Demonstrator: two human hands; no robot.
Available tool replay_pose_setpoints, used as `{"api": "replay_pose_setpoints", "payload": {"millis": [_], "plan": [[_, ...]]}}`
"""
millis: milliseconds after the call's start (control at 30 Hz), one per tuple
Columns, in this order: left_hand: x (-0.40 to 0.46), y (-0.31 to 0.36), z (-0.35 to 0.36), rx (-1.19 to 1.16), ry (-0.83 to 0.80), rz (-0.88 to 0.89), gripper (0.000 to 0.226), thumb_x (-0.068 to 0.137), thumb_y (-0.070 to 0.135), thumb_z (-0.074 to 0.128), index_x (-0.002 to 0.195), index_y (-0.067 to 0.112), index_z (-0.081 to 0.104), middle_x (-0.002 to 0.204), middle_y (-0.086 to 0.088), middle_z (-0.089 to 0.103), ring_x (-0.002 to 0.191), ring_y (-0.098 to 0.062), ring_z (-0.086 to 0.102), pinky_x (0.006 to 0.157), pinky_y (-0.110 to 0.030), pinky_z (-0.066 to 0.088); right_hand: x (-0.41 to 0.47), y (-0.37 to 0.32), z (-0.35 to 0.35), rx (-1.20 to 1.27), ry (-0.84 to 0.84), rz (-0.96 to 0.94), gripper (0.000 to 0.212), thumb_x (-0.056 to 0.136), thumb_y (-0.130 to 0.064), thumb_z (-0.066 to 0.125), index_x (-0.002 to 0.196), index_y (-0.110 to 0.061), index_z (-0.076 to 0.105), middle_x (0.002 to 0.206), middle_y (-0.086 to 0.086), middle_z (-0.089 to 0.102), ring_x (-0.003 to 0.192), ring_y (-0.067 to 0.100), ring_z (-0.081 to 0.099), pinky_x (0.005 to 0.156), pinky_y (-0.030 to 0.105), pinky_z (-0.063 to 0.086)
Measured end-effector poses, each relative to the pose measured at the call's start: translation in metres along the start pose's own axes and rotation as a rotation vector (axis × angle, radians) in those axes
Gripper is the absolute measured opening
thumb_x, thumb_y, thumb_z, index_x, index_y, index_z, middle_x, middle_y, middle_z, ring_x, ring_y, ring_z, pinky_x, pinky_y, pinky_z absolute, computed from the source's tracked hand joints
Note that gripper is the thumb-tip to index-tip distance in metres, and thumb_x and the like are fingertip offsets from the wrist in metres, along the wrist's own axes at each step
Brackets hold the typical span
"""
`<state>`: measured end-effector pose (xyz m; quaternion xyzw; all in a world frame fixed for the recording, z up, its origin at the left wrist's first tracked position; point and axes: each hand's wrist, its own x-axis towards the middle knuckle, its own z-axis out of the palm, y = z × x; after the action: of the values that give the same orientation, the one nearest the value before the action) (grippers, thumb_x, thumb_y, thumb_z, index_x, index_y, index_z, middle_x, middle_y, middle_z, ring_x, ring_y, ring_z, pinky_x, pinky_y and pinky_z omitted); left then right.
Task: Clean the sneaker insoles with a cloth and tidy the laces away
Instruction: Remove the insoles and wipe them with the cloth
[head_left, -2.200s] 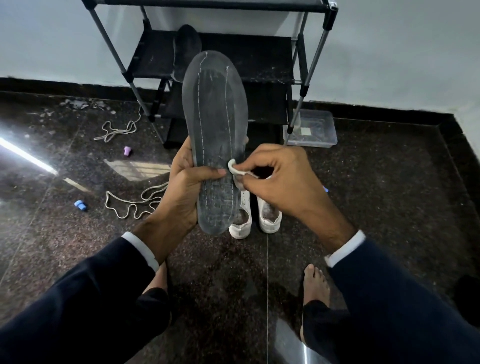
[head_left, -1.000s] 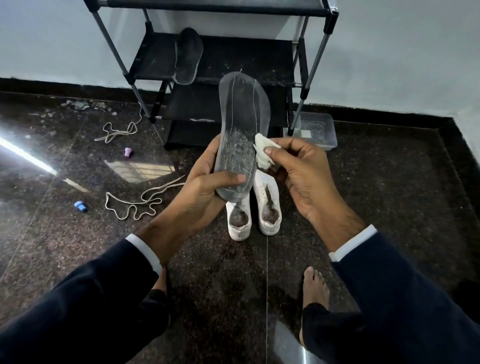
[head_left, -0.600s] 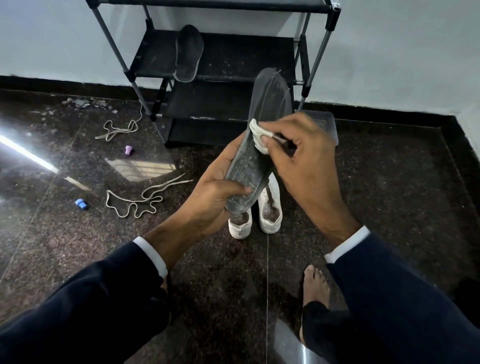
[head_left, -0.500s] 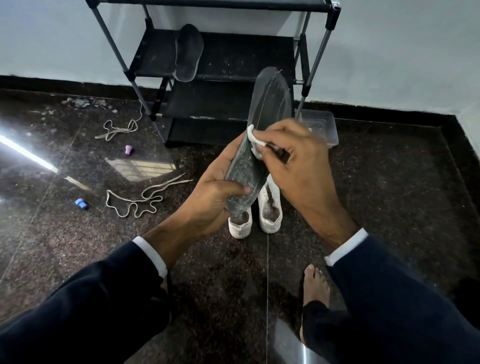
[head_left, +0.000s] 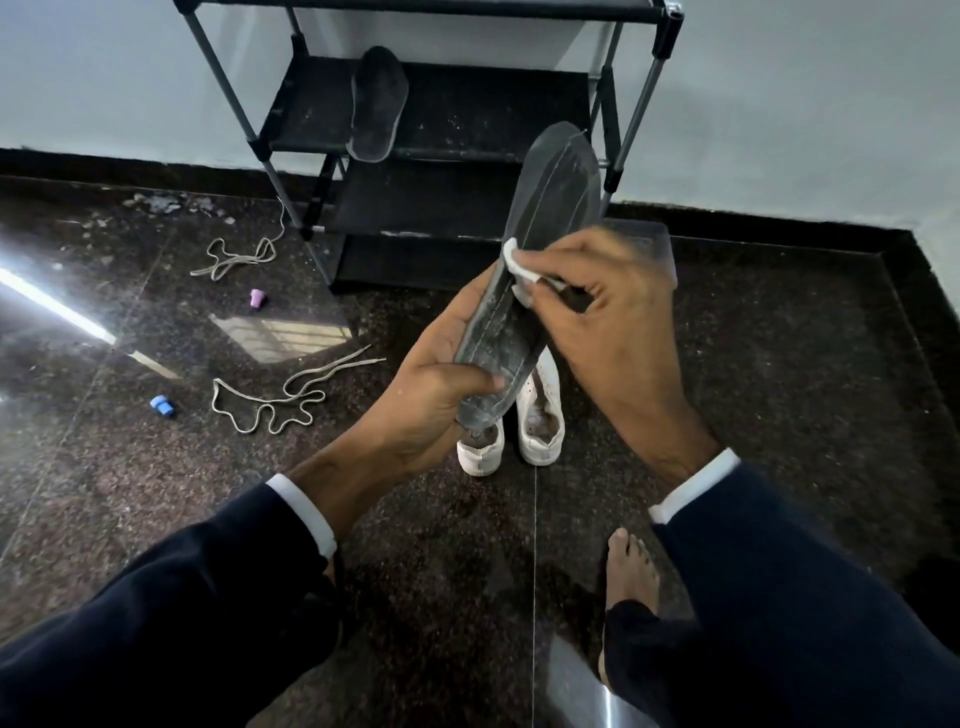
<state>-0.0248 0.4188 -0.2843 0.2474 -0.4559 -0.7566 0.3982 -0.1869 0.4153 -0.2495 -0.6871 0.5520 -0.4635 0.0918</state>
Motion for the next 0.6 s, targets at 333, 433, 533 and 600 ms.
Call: {"api": "replay_pose_setpoints", "payload": {"millis": [333, 433, 533, 600], "plan": [[0.0, 0.0, -0.011, 0.051, 0.08, -0.052, 0.092, 0.077, -0.038, 0.027, 0.152, 0.014, 0.035, 0.123, -0.006, 0.066, 0.12, -0.02, 0.062, 0.093, -0.029, 0.055, -0.009, -0.007, 0.007, 0.182, -0.379, 0.004, 0.023, 0.088, 0.0, 0.071, 0.107, -0.01, 0.079, 0.094, 0.0, 0.069, 0.084, 0.006, 0.064, 0.074, 0.013, 0.05], [0.001, 0.0, -0.009, 0.062, 0.087, -0.035, 0.088, 0.077, -0.038, 0.028, 0.151, 0.009, 0.035, 0.126, -0.006, 0.066, 0.125, -0.021, 0.059, 0.103, -0.033, 0.05, -0.001, -0.002, -0.004, 0.183, -0.211, 0.114, 0.024, 0.09, -0.006, 0.072, 0.112, -0.012, 0.076, 0.097, -0.002, 0.067, 0.083, 0.002, 0.06, 0.073, 0.012, 0.049], [0.0, -0.001, -0.004, 0.078, 0.036, 0.003, 0.091, 0.075, -0.038, 0.029, 0.155, 0.005, 0.028, 0.145, -0.017, 0.052, 0.14, -0.029, 0.047, 0.115, -0.038, 0.04, 0.002, 0.0, -0.004, 0.073, -0.048, 0.063, 0.024, 0.09, -0.007, 0.072, 0.114, -0.01, 0.075, 0.098, 0.002, 0.067, 0.086, 0.005, 0.061, 0.077, 0.014, 0.051], [0.0, -0.001, -0.002, 0.065, 0.02, -0.007, 0.089, 0.076, -0.039, 0.026, 0.152, 0.005, 0.033, 0.138, -0.016, 0.056, 0.134, -0.027, 0.053, 0.11, -0.036, 0.045, -0.003, -0.002, 0.001, -0.007, -0.087, -0.014, 0.025, 0.091, -0.006, 0.07, 0.115, -0.008, 0.075, 0.098, 0.004, 0.064, 0.087, 0.01, 0.06, 0.079, 0.016, 0.051]]}}
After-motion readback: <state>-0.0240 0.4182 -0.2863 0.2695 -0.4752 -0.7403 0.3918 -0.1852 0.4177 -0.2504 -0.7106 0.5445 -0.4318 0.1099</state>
